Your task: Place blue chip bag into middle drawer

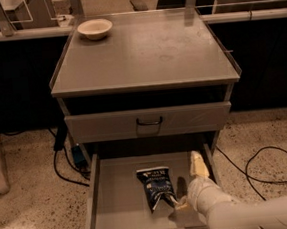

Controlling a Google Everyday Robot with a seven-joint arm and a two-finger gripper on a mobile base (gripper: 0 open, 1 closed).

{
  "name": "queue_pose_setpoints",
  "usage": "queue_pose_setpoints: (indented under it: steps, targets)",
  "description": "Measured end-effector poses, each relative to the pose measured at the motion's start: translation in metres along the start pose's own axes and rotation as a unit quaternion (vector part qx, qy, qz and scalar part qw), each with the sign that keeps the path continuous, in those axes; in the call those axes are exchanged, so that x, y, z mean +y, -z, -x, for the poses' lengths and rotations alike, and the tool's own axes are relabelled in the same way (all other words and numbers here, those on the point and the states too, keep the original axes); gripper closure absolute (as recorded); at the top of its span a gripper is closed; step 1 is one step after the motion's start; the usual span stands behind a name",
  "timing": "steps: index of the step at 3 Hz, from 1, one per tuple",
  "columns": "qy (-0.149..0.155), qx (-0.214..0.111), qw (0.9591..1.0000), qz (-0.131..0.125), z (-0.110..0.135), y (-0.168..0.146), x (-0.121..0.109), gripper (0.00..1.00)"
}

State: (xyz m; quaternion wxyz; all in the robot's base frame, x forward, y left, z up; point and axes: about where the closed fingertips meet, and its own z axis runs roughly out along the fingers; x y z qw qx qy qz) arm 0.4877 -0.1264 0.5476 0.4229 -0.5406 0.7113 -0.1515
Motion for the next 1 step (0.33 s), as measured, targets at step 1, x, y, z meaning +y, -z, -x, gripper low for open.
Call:
queue_pose_setpoints:
  steps: [1]
  targets:
    - [-0.01, 0.018, 0.9994, -0.027, -0.0034, 0.0197, -0.0224, 0.0]
